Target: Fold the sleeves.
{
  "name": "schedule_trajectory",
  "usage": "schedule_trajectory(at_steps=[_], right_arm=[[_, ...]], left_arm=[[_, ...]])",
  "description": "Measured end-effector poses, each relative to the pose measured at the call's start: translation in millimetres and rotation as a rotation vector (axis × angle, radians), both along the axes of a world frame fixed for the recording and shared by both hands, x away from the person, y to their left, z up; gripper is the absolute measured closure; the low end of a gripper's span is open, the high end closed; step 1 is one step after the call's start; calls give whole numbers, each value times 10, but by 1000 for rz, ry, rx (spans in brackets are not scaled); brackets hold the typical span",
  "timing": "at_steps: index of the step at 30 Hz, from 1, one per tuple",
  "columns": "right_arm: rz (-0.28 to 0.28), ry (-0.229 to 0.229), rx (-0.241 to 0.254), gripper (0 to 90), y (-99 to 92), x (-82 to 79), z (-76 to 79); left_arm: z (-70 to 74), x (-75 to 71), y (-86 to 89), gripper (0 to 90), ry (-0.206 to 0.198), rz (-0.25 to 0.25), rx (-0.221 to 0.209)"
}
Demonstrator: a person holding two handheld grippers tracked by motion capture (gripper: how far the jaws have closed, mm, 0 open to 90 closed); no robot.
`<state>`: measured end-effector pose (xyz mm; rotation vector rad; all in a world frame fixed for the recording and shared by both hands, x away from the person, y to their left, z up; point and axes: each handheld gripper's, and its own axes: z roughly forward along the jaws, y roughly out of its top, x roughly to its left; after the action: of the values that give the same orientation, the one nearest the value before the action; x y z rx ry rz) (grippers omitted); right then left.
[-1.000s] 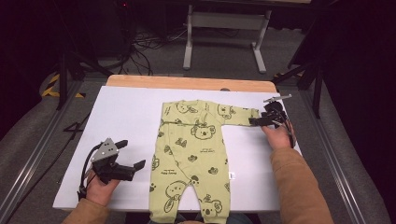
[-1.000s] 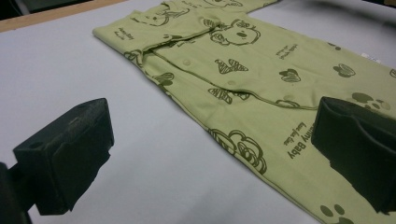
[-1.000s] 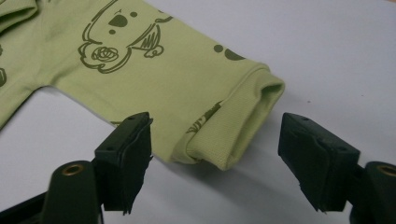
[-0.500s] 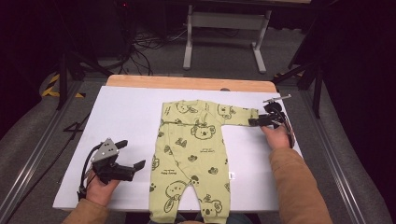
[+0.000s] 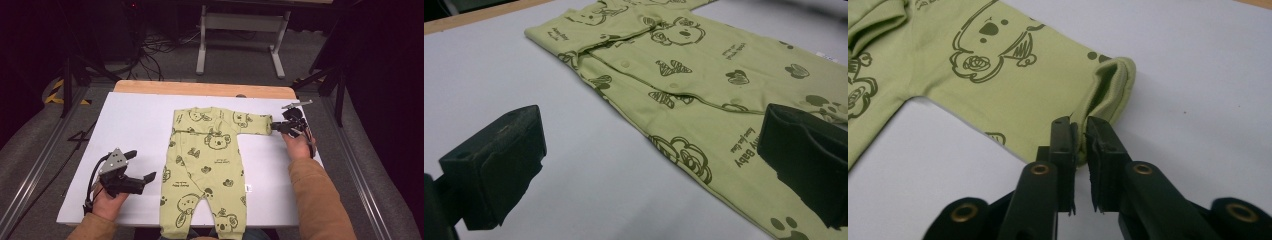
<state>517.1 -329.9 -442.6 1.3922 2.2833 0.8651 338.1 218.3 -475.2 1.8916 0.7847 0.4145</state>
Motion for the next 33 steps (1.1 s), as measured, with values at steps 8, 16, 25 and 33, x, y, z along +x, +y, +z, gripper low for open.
schedule_trajectory(at_steps=[8,16,25,33], right_arm=[[13,-40,-27,851,27,-51,95],[27,-85,-27,851,49,-113,210],[59,-126,-50,854,263,-109,464],[107,-157,-42,854,499,-103,643]], left_arm=[[3,-2,2,3,-2,5,-4],[9,-7,4,1,-7,4,-16],[16,-17,23,1,-13,-1,-16],[14,-18,21,2,-16,-1,-15]])
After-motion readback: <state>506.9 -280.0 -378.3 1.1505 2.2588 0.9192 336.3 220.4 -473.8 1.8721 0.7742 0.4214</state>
